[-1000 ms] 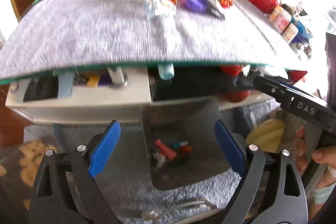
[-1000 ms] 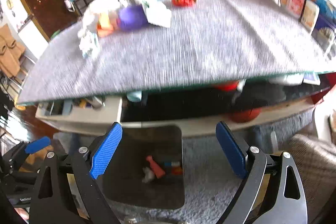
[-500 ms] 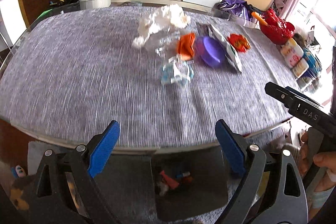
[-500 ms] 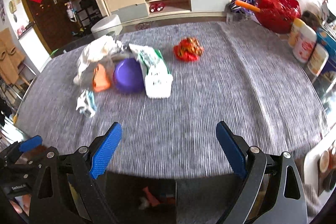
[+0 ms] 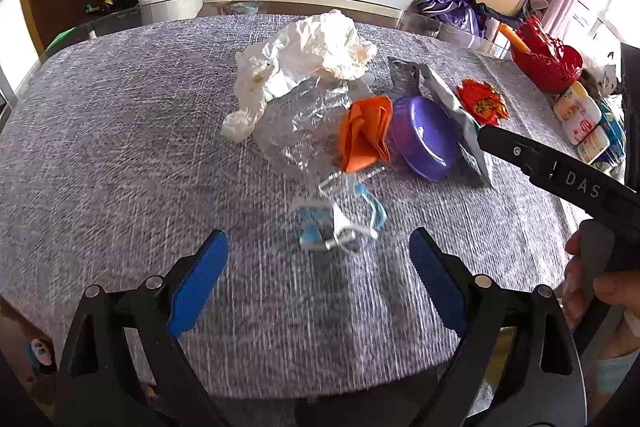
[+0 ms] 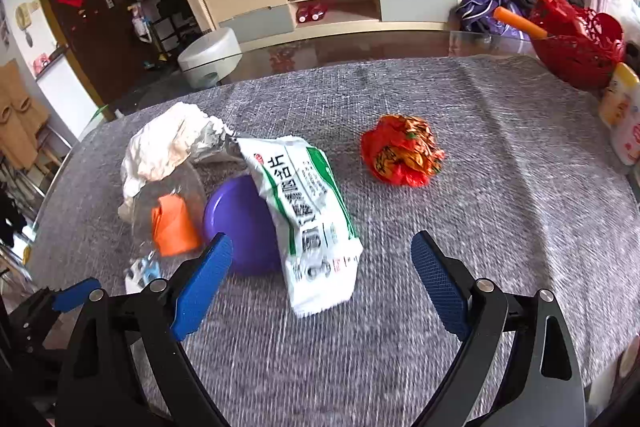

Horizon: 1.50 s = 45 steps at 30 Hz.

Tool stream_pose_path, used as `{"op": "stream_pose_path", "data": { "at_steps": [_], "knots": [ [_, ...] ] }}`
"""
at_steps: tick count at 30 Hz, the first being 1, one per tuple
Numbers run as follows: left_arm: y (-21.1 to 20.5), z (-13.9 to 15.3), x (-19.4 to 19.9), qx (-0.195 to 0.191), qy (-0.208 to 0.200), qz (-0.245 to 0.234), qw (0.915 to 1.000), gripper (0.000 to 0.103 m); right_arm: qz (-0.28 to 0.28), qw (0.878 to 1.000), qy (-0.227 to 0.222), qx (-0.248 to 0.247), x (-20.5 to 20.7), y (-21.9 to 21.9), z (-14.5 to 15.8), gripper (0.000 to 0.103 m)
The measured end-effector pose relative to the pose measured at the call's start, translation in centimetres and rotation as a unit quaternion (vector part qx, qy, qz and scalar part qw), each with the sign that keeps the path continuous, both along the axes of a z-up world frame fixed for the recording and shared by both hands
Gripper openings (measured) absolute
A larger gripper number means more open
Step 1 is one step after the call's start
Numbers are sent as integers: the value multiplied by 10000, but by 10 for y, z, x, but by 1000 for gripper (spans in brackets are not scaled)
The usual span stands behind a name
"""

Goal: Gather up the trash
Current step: 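Grasp the small clear-blue wrapper with the left gripper while the right grasps the white-green snack packet, then lower the wrapper and snack packet into the bin and open both grippers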

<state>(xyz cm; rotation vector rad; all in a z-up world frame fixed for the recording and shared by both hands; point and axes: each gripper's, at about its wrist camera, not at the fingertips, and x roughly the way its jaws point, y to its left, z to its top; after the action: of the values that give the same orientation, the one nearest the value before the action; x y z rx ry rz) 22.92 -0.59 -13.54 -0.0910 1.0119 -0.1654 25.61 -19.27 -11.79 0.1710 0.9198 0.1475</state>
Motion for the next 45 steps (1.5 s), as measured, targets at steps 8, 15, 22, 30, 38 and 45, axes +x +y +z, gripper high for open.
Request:
{"op": "stream_pose_path", "data": {
  "at_steps": [8, 15, 22, 30, 38, 45],
  "knots": [
    [-5, -9, 17, -120, 27, -164, 9998, 57, 103, 9993, 253, 246, 16, 0, -19, 63],
    [-12, -12, 16, -242, 20, -429, 9988, 23, 228, 9993, 202, 207, 8, 4, -18, 34],
    [-21, 2, -2, -119, -185, -613, 9979, 12, 254, 9995, 97, 140, -11, -1, -5, 33],
    [-21, 38, -40, -54, -543, -571, 9969, 12, 223, 9995, -219, 110, -51, -8, 34, 33],
    [-18, 72, -93, -26, -804, -536, 9953, 12, 376, 9984, -431, 49, -110, 0, 59, 33],
    [-13, 68, -139, -48, -731, -582, 9956, 12, 523, 9979, -366, 60, -157, 6, 53, 33]
  ]
}}
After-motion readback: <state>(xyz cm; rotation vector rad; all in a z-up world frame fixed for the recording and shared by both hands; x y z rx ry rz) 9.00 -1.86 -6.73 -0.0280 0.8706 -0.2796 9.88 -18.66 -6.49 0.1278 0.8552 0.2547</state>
